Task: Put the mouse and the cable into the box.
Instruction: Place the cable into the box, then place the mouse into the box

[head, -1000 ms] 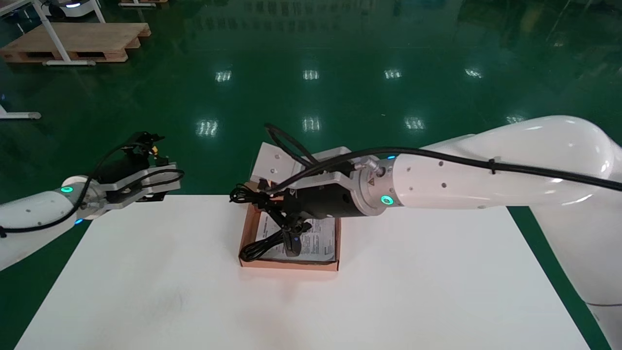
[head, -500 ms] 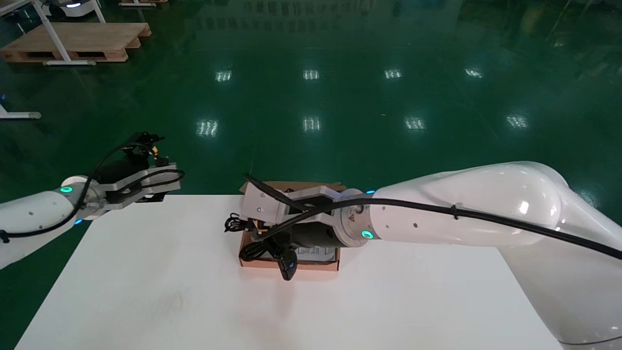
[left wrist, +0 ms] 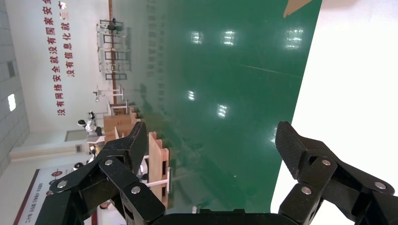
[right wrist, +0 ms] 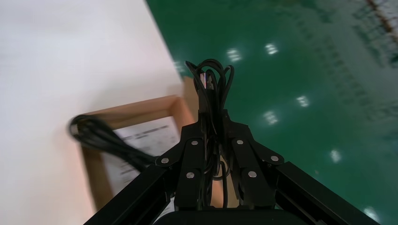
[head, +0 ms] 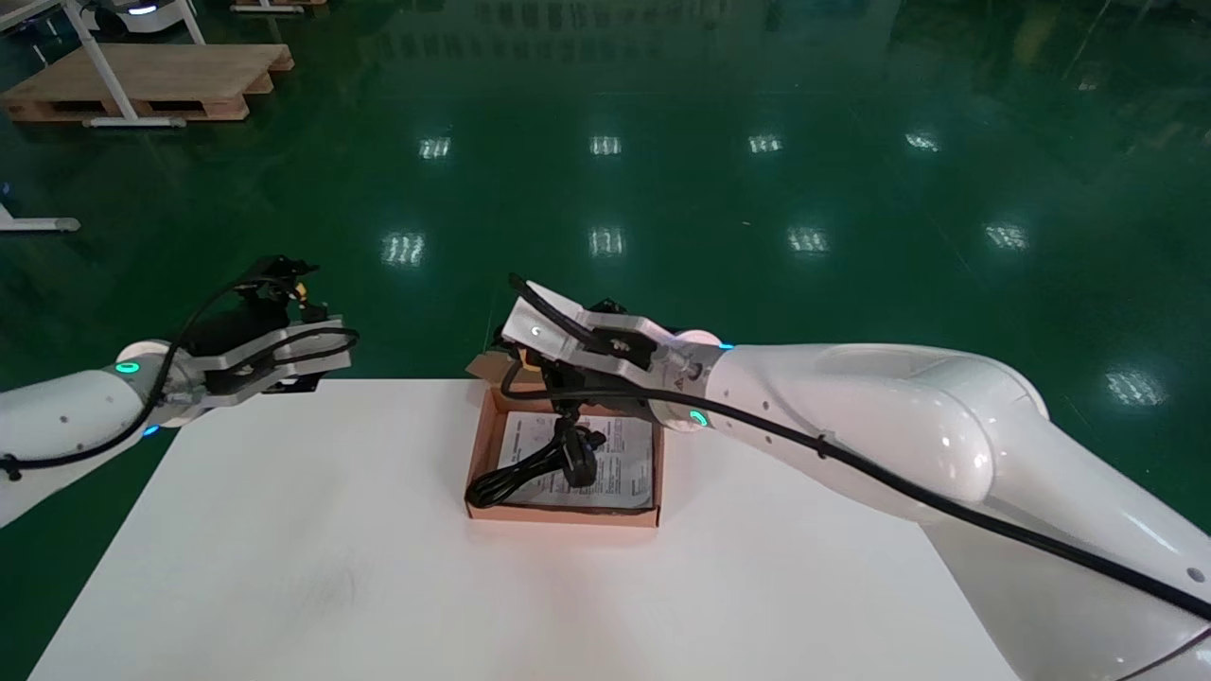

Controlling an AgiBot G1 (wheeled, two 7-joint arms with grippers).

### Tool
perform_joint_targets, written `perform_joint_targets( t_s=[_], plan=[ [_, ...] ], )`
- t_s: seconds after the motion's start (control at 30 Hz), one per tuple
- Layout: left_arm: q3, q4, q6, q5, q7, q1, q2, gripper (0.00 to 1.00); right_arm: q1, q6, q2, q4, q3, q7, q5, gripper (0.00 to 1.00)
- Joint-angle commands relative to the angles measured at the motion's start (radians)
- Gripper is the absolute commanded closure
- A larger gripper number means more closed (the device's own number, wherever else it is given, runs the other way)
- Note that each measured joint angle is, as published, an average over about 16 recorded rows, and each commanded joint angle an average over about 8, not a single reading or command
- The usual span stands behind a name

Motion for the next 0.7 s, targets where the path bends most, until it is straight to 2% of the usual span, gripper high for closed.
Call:
perform_joint_targets(
  t_s=[0.03,0.1,0.13,0.37,0.4,0.7],
  plan=[
    [0.002,-0.005,0.0,0.014,-0.016,0.0,-0.001,0.0,-0.007,0.049,-0.004,-0.005,-0.016,0.041,-0.038,1.0],
    [0.003,-0.009,0.001,0.028,-0.032,0.001,-0.003,0.0,-0.008,0.065,-0.004,-0.006,-0.042,0.073,-0.06,0.98],
    [0.003,-0.012,0.002,0.034,-0.039,0.001,-0.003,0.0,-0.009,0.069,-0.004,-0.007,-0.055,0.087,-0.069,0.9],
    [0.004,-0.022,0.002,0.066,-0.071,0.002,-0.006,0.0,-0.011,0.08,-0.002,-0.011,-0.115,0.138,-0.111,0.04],
    [0.004,-0.023,0.002,0.067,-0.072,0.002,-0.007,0.0,-0.012,0.081,-0.002,-0.012,-0.118,0.14,-0.114,0.0],
    [0.004,-0.023,0.003,0.067,-0.071,0.002,-0.007,0.0,-0.012,0.078,-0.001,-0.012,-0.117,0.138,-0.112,0.0]
  ],
)
